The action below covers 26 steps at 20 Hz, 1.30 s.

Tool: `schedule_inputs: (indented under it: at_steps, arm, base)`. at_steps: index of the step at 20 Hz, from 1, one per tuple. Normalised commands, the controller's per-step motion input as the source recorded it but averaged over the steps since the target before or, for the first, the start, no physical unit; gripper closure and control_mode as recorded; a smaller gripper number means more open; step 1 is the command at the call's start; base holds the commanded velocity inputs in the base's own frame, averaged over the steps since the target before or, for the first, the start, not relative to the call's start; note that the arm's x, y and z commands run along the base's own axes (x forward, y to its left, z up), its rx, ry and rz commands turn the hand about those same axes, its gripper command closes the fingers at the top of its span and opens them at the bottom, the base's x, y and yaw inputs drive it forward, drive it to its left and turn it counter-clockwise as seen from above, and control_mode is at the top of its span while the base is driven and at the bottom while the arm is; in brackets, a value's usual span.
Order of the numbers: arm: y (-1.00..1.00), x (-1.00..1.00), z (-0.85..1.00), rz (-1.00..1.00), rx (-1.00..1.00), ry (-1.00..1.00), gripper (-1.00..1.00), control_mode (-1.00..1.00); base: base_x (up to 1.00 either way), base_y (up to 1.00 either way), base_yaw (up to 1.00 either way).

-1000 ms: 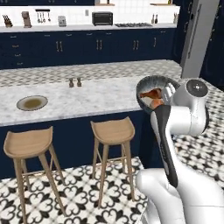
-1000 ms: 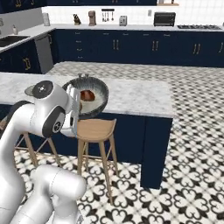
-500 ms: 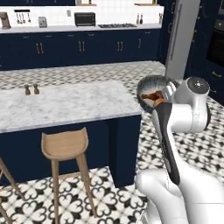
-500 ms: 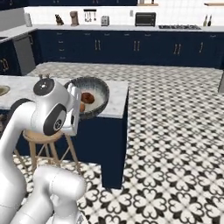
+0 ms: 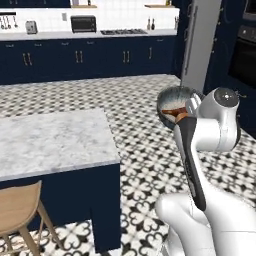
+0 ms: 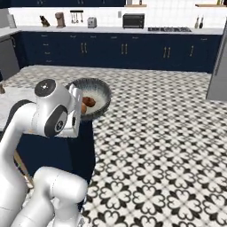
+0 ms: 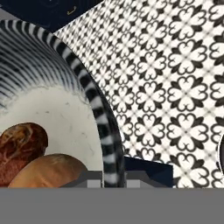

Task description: Pick the chicken drumstick and onion from their plates and place them in the bowl. Then put the bowl in the fridge.

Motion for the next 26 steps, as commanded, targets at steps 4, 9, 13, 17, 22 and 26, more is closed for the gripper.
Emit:
schedule_inputs:
  at_steps: [4, 9, 13, 17, 22, 26]
  arm:
    - [0.0, 0.0, 0.0, 0.0, 0.0, 0.0, 1.0, 1.0]
    - [0.0, 0.0, 0.0, 0.0, 0.0, 0.0, 1.0, 1.0]
    - [0.0, 0.0, 0.0, 0.0, 0.0, 0.0, 1.0, 1.0]
    - [0.0, 0.0, 0.0, 0.0, 0.0, 0.0, 1.0, 1.0]
    - [0.0, 0.0, 0.0, 0.0, 0.0, 0.0, 1.0, 1.0]
    - [0.0, 0.0, 0.0, 0.0, 0.0, 0.0, 1.0, 1.0]
  base:
    - [0.81, -1.0, 0.09]
    - [0.97, -1.0, 0.11]
    - [1.0, -0.94, 0.12]
    - [1.0, -0.66, 0.12]
    - [1.0, -0.37, 0.09]
    - [1.0, -0.4, 0.09]
